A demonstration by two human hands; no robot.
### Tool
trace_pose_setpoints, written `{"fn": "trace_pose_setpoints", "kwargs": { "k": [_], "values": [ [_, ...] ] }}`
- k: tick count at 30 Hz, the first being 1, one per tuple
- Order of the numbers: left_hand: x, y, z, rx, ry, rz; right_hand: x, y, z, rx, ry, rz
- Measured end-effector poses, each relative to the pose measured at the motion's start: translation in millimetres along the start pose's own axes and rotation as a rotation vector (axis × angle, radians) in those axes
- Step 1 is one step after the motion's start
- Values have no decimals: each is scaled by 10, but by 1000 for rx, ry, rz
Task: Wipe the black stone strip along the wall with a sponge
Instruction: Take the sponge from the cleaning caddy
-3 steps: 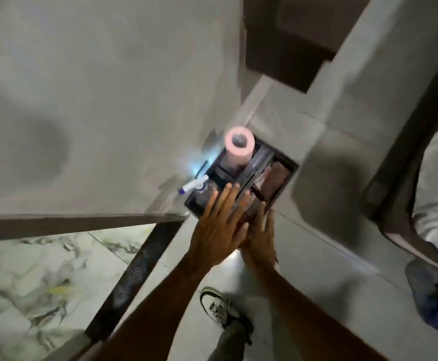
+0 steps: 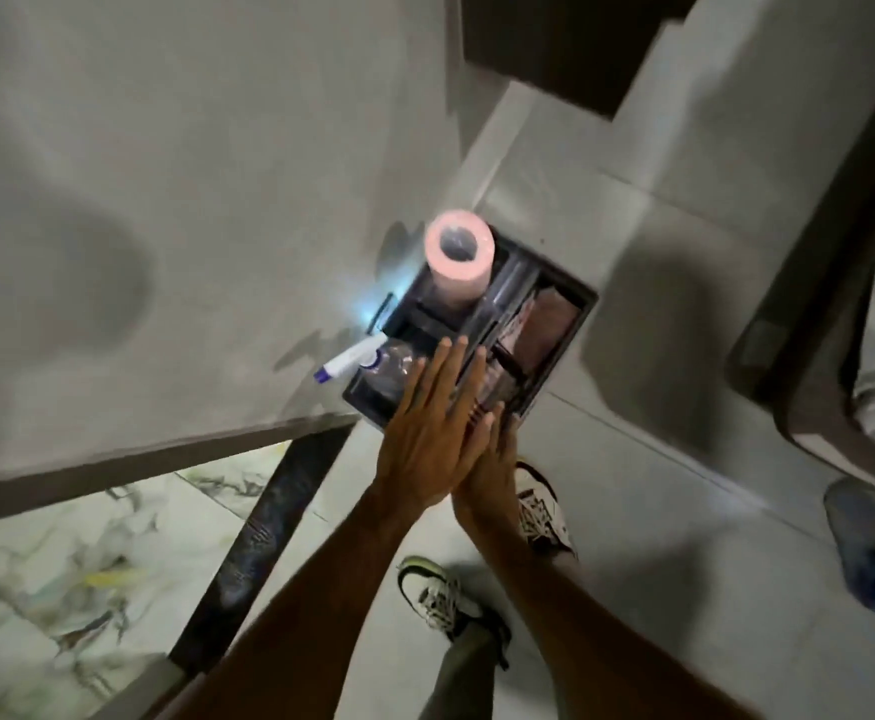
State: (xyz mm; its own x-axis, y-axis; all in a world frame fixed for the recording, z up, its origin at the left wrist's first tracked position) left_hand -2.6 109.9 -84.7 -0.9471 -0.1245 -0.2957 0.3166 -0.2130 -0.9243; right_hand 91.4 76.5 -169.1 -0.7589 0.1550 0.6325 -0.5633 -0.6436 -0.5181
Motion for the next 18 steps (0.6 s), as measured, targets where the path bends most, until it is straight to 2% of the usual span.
{"fn": "trace_pose_setpoints", "kwargs": {
  "k": [2, 5, 8, 11, 14, 18],
  "values": [
    [127, 272, -266, 3, 8, -6, -81, 260, -216, -17, 35, -86],
    [324, 711, -588, 23, 69, 3, -363, 550, -638, -1, 193, -35],
    [607, 997, -648, 45, 99, 3, -556, 671, -890, -127, 358, -249],
    [844, 1166, -588, 66, 146, -44, -635, 757, -1071, -207, 347, -317],
    [910, 1236, -582, -3, 226, -149, -736, 883, -1224, -227, 344, -356],
    [899, 1262, -585, -61, 243, -211, -737, 920, -1243, -269, 314, -361]
  ]
}}
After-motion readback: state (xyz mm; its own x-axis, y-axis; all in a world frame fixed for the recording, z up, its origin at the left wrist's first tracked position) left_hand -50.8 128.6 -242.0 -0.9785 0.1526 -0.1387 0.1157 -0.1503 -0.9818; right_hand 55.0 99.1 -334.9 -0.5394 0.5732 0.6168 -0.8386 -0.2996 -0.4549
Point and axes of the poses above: each hand's wrist, its own z-axis away from the middle knuckle, its own y-axis out of the palm, x = y × z, the point moved 8 cm from there along -z, towards the middle knuckle, and after that the axes turned 1 degree about -y, right-handed, at the moved point
